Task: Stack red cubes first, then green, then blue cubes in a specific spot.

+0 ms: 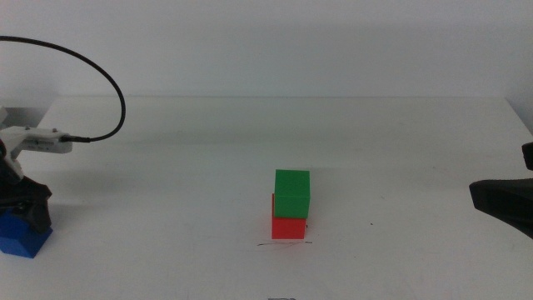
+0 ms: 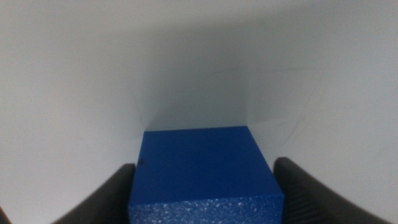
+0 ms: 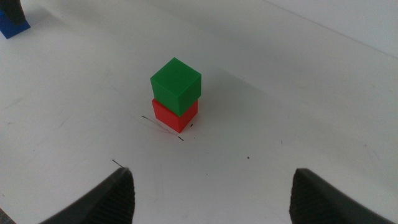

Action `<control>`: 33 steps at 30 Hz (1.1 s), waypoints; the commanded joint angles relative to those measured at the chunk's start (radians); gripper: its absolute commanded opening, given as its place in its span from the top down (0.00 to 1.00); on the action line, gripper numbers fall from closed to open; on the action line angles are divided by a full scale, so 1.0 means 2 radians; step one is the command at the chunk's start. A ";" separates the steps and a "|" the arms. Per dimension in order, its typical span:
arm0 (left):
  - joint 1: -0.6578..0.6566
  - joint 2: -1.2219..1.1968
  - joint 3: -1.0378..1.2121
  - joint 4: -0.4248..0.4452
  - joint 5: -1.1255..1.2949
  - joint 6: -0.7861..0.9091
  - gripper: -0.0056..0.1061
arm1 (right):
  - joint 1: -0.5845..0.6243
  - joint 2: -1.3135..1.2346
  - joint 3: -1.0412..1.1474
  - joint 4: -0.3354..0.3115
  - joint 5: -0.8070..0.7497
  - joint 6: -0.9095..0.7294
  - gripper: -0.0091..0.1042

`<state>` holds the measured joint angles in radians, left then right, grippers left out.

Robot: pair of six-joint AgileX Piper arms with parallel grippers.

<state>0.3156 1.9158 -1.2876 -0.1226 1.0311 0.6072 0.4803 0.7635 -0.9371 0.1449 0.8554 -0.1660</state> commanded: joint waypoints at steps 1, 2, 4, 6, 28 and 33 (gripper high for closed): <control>0.000 -0.024 -0.012 -0.009 0.001 0.001 0.40 | -0.004 -0.002 -0.012 0.001 -0.031 -0.004 0.36; 0.000 -0.024 -0.012 -0.008 0.001 0.001 0.43 | -0.004 -0.002 -0.012 0.001 -0.031 -0.004 0.36; 0.000 -0.024 -0.012 -0.008 0.002 0.001 0.48 | -0.004 -0.002 -0.012 0.001 -0.031 -0.004 0.36; 0.000 -0.024 -0.016 -0.006 0.012 0.001 0.53 | -0.004 -0.002 -0.012 0.001 -0.031 -0.004 0.36; -0.156 -0.083 -0.128 0.008 0.143 -0.207 0.53 | -0.004 -0.002 -0.012 0.001 -0.031 -0.004 0.36; -0.211 -0.082 -0.128 -0.010 0.142 -0.239 0.53 | -0.004 -0.002 -0.012 0.001 -0.031 -0.004 0.36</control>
<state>-0.0771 1.8048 -1.5117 -0.1169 1.2187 0.1622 0.4803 0.7635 -0.9371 0.1449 0.8554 -0.1660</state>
